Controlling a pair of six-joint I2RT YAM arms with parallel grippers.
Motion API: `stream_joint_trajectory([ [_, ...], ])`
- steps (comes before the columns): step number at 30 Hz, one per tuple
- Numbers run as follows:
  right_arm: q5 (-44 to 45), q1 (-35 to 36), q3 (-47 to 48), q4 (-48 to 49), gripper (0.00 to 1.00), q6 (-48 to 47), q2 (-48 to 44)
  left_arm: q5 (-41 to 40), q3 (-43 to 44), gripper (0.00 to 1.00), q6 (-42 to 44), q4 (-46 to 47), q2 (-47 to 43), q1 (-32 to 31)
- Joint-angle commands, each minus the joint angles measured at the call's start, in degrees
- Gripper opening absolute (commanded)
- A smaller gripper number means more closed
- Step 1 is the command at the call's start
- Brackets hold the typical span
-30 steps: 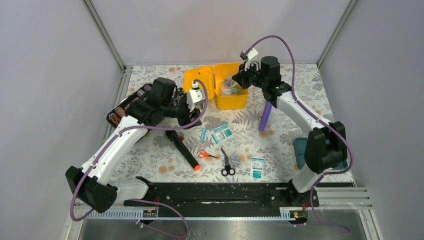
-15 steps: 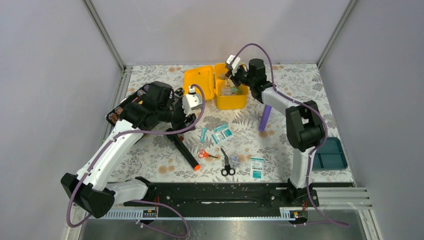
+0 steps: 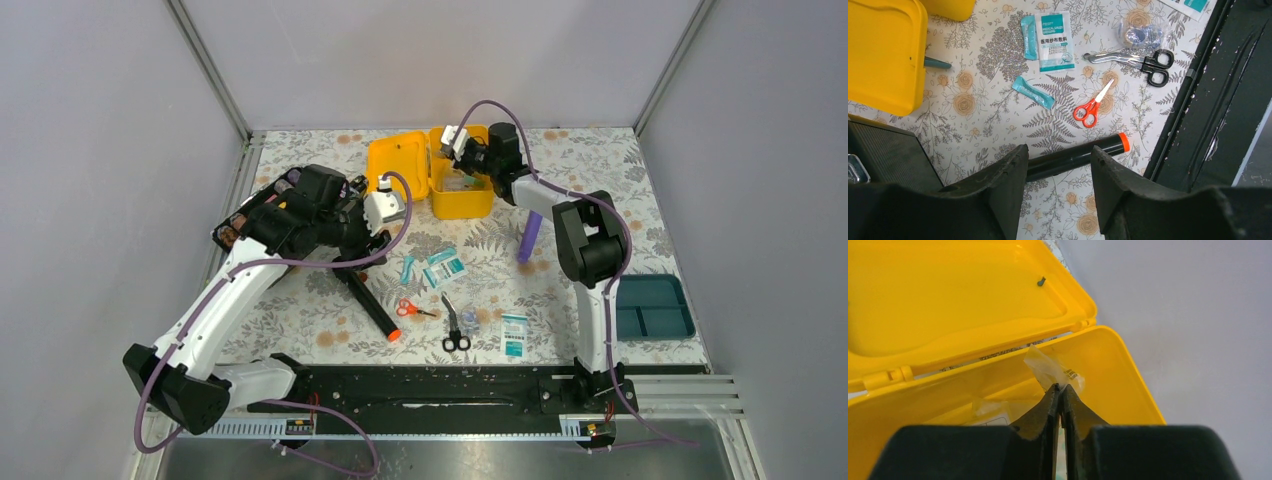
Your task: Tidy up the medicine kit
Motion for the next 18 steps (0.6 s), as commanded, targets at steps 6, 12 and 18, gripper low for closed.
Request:
stream_joint_trajectory([
  [6,0.17,0.62,3.11,-2.01,0.16,-4.02,0.45,0.10,0.88,0.49,2.08,0.66,-0.02,0.64],
  [12,1.33,0.79,3.31,-3.86,0.14,-5.82,1.08,0.73,-0.14,0.49,1.73,1.40,-0.42,0.88],
  [18,1.49,0.89,6.05,-7.60,0.05,-5.98,2.64,1.17,-0.79,0.49,1.33,1.92,-1.20,1.07],
])
